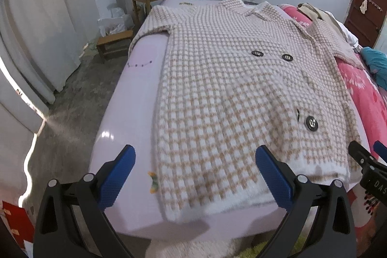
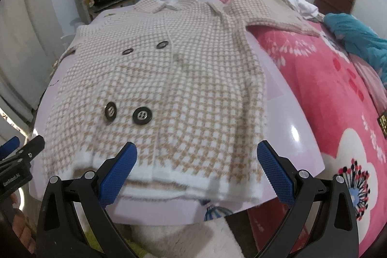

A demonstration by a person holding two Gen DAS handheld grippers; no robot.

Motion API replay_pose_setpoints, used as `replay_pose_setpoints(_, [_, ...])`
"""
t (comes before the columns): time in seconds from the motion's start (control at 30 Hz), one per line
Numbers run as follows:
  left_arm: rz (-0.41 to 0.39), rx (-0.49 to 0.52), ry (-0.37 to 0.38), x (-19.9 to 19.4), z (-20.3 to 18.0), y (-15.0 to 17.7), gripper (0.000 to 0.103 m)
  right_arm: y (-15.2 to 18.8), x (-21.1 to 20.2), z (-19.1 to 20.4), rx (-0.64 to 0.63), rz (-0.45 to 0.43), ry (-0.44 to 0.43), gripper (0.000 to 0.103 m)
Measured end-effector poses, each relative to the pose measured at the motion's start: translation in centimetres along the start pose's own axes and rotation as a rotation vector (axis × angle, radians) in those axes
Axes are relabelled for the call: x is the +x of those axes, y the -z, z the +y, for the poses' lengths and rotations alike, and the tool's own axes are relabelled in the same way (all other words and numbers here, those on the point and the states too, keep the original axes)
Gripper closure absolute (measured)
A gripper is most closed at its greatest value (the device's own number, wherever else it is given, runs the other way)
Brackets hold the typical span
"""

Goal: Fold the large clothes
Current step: 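Lower both tools onto the cardigan hem and pinch it closed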

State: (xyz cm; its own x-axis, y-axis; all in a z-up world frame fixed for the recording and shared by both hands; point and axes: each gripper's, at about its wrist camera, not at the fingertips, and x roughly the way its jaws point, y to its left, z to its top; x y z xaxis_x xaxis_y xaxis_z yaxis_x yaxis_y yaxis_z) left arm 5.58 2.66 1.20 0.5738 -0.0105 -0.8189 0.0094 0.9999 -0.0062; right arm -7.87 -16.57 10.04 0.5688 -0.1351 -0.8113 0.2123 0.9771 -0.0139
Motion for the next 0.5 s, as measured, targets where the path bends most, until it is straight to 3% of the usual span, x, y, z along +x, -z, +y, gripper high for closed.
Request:
replay_pose_setpoints(0.1, [-0.016,0.000,0.020,0.6,0.4,-0.7,0.005,-0.5,0.5,-0.2,0.002,0.003,0.011,0.007])
replay_pose_setpoints(0.3, [-0.042,-0.044,0.183,2.0,1.9,-1.4,0.005,-1.4,2.0,-1.2,0.019,0.026,0.010,0.008])
replay_pose_setpoints(0.5, [-0.001,-0.106,0.253,4.0,3.1,-2.0,0.005,-2.0,4.0,-2.9,0.037,0.059,-0.018,0.008])
